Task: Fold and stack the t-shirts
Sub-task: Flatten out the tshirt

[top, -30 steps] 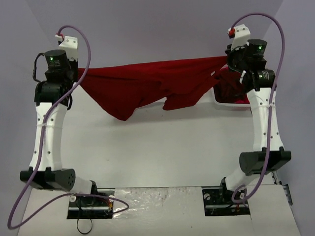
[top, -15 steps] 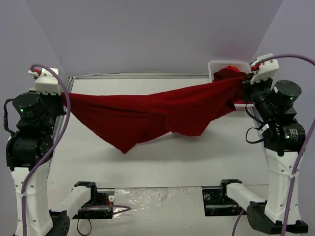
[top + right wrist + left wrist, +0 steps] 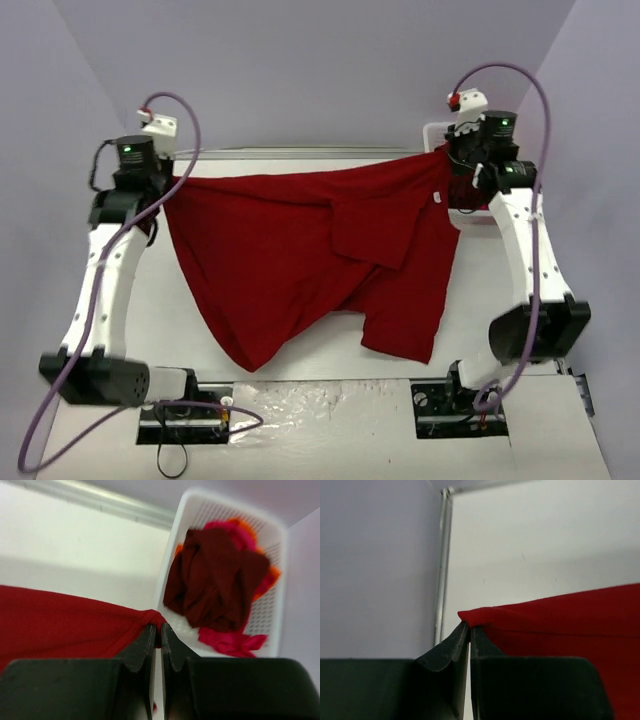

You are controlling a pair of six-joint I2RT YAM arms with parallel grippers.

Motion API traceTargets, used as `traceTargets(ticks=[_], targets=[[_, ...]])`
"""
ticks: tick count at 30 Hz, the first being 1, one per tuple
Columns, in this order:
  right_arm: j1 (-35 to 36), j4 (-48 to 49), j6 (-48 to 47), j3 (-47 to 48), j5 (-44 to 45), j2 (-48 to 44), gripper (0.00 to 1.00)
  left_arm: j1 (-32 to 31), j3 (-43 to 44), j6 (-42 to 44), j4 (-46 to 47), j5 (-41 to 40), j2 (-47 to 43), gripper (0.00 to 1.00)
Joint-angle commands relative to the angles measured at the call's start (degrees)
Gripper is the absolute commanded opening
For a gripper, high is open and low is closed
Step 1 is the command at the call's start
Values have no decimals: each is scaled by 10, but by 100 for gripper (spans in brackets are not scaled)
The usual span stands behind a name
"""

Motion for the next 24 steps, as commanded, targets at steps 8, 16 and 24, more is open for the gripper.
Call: traceTargets(ticks=[8,16,24], targets=[[59,56,-17,11,89,236,37,-36,-56,47,130,-91,264,53],[73,56,-12,32,142,275,68,-73,-17,57,141,-108,316,82],[64,28,-31,-89,75,130,67,-114,-68,111,-6,22,217,75]])
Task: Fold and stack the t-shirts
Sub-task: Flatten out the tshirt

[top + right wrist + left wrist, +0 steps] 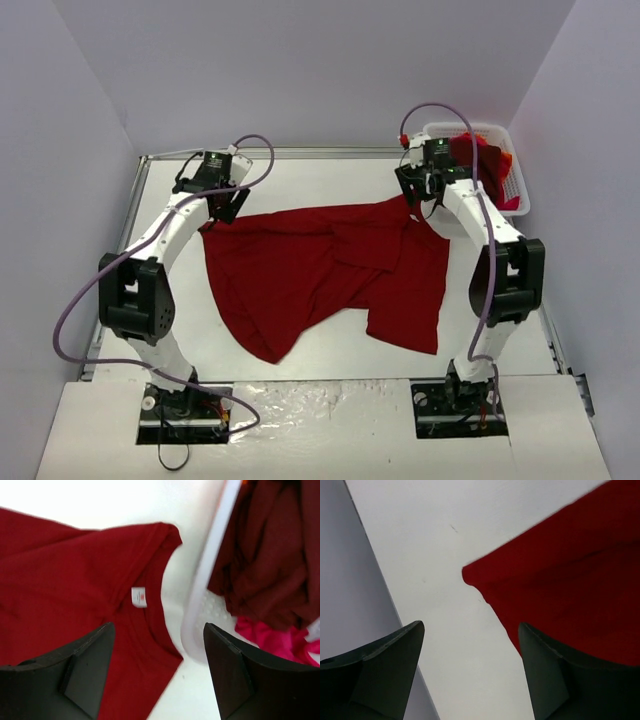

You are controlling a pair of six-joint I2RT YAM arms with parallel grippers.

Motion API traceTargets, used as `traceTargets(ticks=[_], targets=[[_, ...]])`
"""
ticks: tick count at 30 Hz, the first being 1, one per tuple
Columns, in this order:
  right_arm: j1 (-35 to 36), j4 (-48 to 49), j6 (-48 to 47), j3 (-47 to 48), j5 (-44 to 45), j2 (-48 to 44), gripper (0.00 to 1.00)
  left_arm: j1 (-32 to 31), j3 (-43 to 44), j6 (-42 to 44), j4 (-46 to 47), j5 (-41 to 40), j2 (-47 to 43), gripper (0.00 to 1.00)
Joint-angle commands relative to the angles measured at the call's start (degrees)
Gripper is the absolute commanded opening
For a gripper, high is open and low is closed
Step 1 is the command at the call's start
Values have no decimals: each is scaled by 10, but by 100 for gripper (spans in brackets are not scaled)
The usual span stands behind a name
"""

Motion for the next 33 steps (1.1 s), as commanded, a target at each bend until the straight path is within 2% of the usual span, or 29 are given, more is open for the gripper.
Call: traceTargets(ticks=[1,4,9,12,19,28,33], targets=[[-6,-30,-14,-38,-34,-92,67,-16,-14,40,-110,79,-60,74],[-8,-32,-16,-101,-39,-133,66,-17,-63,63,-146,119,-88,69],[-12,-41,-11,-142,-59,-142,64,-17,-124,67,-152,126,-106,46],[-12,-51,-25,-167,-72,-145,61,-21,-144,75,-169,178,-110,35],[-11,-60,-37,-198,-69,-148,61,-60,-188,120,-174,202,-139,40],[-11,-60,-31,-191,-80,-119,61,-73,-216,105,-122,165,-81,41],[-10,-60,-30,-191,-83,-105,60,-79,-216,99,-112,171,-60,40]])
